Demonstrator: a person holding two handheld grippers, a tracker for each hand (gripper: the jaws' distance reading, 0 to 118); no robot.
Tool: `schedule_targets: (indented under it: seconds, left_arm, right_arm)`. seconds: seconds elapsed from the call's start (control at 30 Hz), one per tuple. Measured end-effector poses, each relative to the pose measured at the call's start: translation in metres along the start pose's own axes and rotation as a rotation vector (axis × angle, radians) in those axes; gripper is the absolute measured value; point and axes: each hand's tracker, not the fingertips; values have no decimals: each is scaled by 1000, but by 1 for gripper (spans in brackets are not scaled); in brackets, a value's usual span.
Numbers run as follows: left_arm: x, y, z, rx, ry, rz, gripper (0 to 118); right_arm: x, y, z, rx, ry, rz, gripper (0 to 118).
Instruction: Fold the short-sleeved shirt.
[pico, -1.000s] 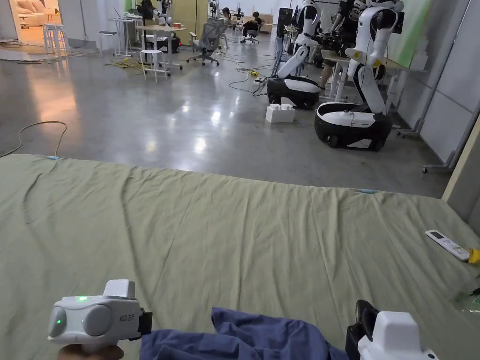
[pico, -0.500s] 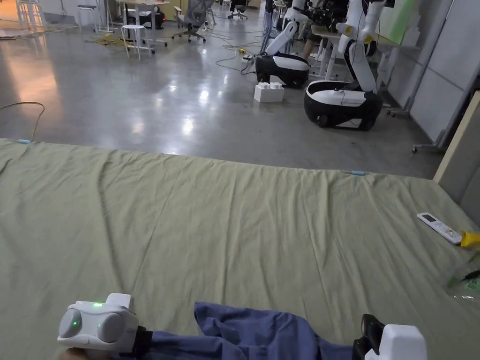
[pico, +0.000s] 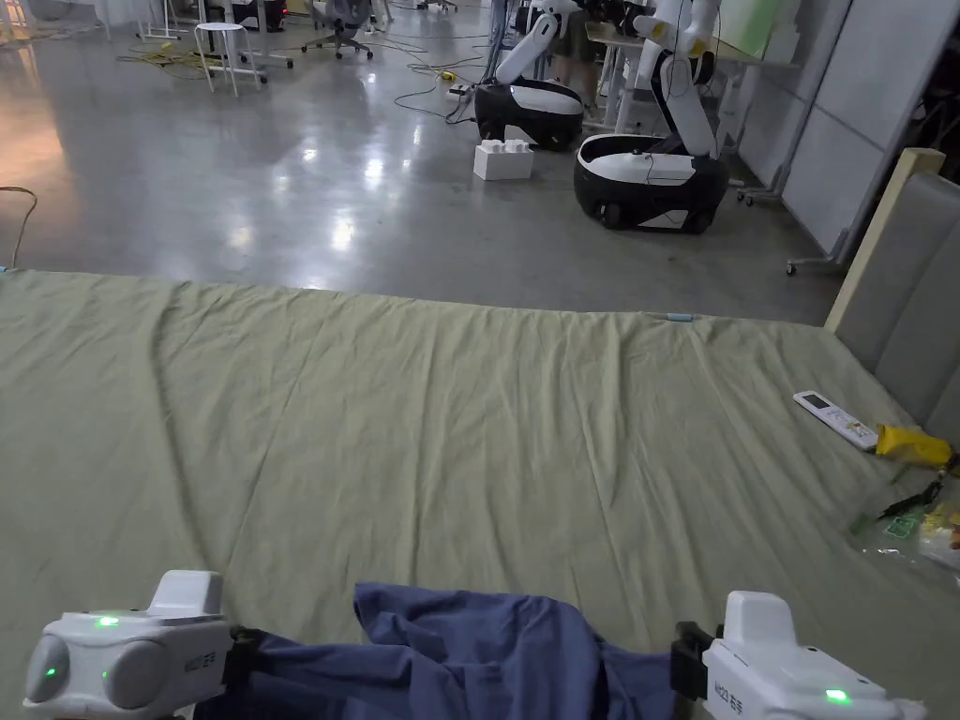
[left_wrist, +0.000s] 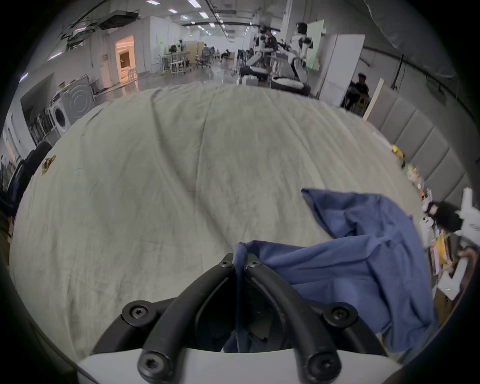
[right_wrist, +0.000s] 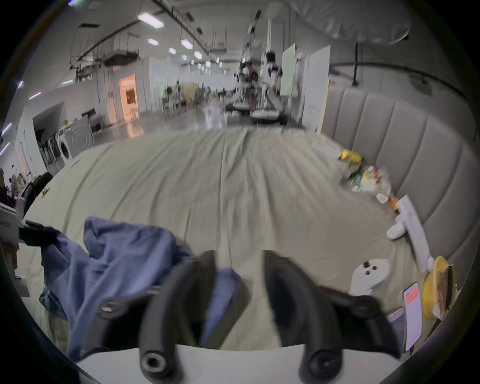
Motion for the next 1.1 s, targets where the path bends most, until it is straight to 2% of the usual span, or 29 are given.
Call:
schedule_targets:
  seconds: [0.07,0.1,0.13,0.17,0.2,0.23,0.27,0.3,0.37,0.43,0.5,0.63,0.73,0.8,1.1]
  left_arm:
    - [-1,1,13,43,-20,5,4]
    - [-1,2,18,58,-18,3,4]
    - [-7,0,10,59,-15,8,4]
    - [-8,0,12,66,-14,8,4]
    - [-9,1,15,79,-16,10,4]
    - [-11,1,15,85,-21,18,4]
    - [-21,-3,-2,80,-25,18,4]
    - [-23,-2,-4,83,-24,13,4]
    - [-29,0,-7,91,-18,14,4]
    - [-39,-3,-18,114,-23,29,4]
    - [-45,3,-15,154,-23,36,4]
    - [-54,15,-4,240,-41,9,4]
    - [-66,33,14,306,-44,-9,4]
    - [-76,46,28,356,-42,-16,4]
    - [-148,101,74,497,23,-32,4]
  right_arm:
    - [2,-1,-21,-71,34,-1,72]
    - [0,-3,-32,-134,62,16,79]
    - [-1,-7,-43,-175,85,20,78]
    - [-3,-10,-51,-192,83,24,76]
    - [-10,-15,-51,-213,96,20,61]
    - [-11,-20,-55,-231,110,-8,39]
    - [-12,-25,-58,-244,118,-32,25]
    - [-14,-29,-56,-210,97,-47,23]
    - [-20,-26,-38,-178,90,-46,5]
    - [-25,-24,-21,-122,88,-32,4]
    - [-20,-18,-10,-56,59,27,4]
    - [-9,4,29,77,85,17,4]
    - [-11,24,70,181,42,68,4]
    - [-6,37,92,224,52,59,4]
    - [6,93,186,401,-16,54,4]
